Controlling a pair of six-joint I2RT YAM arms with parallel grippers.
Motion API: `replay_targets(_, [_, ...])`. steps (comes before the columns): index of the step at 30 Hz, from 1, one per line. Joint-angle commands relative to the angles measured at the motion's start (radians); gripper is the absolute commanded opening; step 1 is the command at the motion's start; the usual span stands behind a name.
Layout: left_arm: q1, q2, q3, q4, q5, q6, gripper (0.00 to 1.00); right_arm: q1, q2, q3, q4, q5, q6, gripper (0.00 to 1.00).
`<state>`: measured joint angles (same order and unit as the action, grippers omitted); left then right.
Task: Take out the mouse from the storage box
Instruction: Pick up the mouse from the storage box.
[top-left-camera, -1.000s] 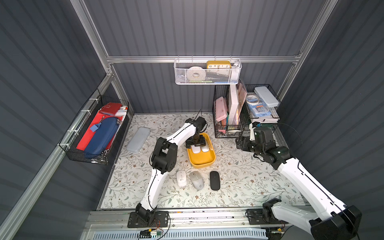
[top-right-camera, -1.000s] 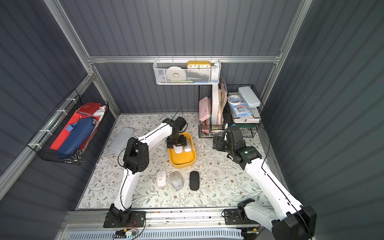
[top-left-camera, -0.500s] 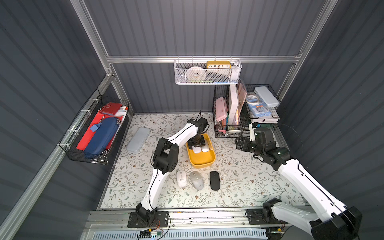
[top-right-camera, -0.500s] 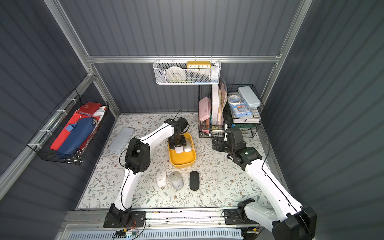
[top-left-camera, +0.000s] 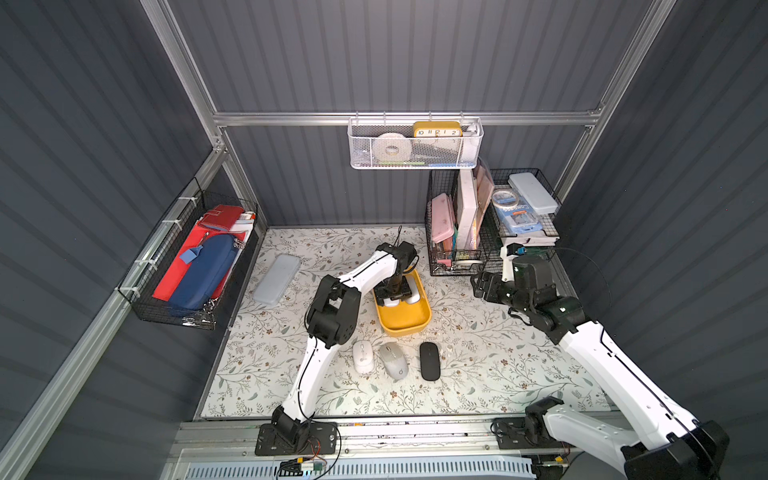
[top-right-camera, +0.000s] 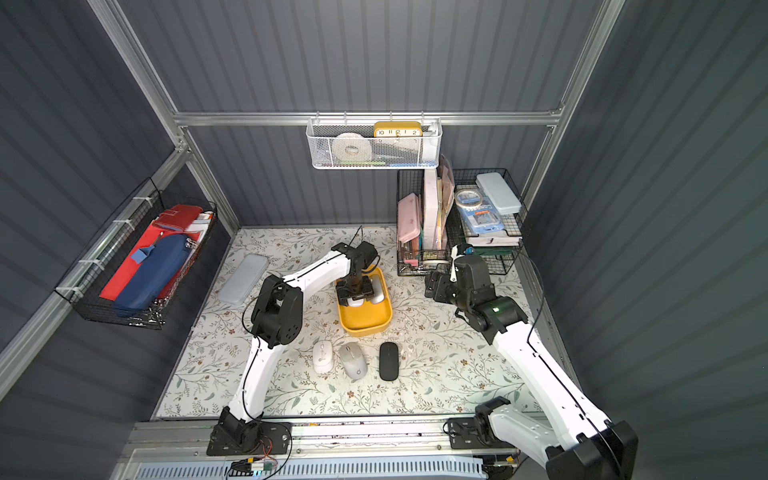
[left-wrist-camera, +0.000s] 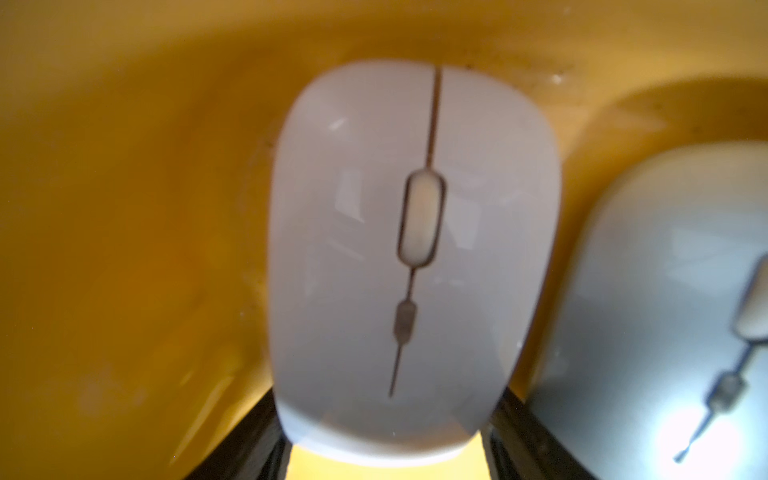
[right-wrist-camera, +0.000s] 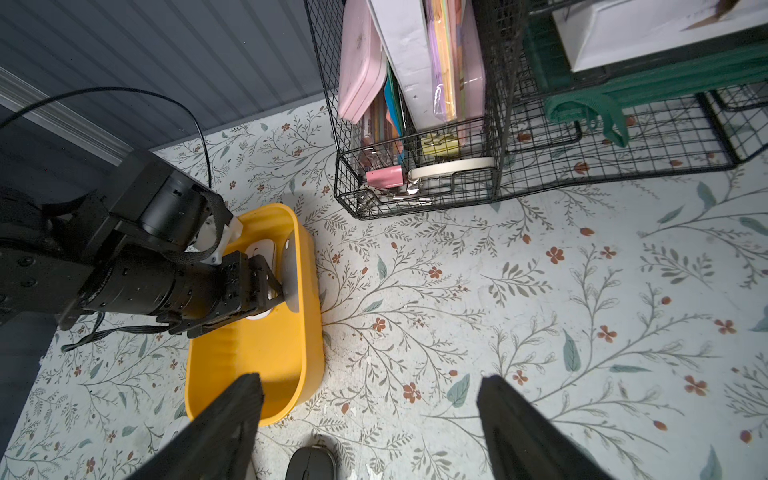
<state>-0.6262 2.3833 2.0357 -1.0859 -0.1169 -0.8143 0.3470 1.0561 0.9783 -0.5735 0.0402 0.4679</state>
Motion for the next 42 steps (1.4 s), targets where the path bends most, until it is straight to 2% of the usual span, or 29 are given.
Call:
replay_targets(1, [-0.003,0.052,0.089,-0.068,-0.046,-0.025,0.74,-0.003,-0.010,-0.013,0.019,-0.005,0.005,0.86])
replay_targets(6, [-0.003,0.147,0.237,-0.142,-0.094,-0.006,0.75,-0.008,-0.007,-0.013,0.022,-0.009,0.006,0.86])
replay_targets(14, [0.003,0.162,0.129,-0.064,-0.068,0.006,0.73,-0.010,0.000,-0.012,0.021,-0.017,0.004,0.87])
replay_targets(17, [0.005,0.134,0.086,-0.031,-0.064,0.006,0.61,-0.011,0.002,-0.013,0.020,-0.018,0.005,0.86])
replay_targets(19, [0.005,0.115,0.073,-0.021,-0.070,0.007,0.47,-0.011,0.002,-0.013,0.021,-0.020,0.005,0.86])
replay_targets(24, [0.005,0.082,0.070,-0.017,-0.090,0.006,0.21,-0.011,0.005,-0.013,0.021,-0.022,0.006,0.86])
replay_targets(28, [0.005,0.040,0.069,-0.002,-0.108,0.007,0.09,-0.011,0.004,-0.013,0.018,-0.017,0.004,0.86])
replay_targets(42, [-0.009,-0.048,0.250,-0.081,-0.085,0.079,0.10,-0.016,0.005,-0.012,0.017,-0.002,0.004,0.86])
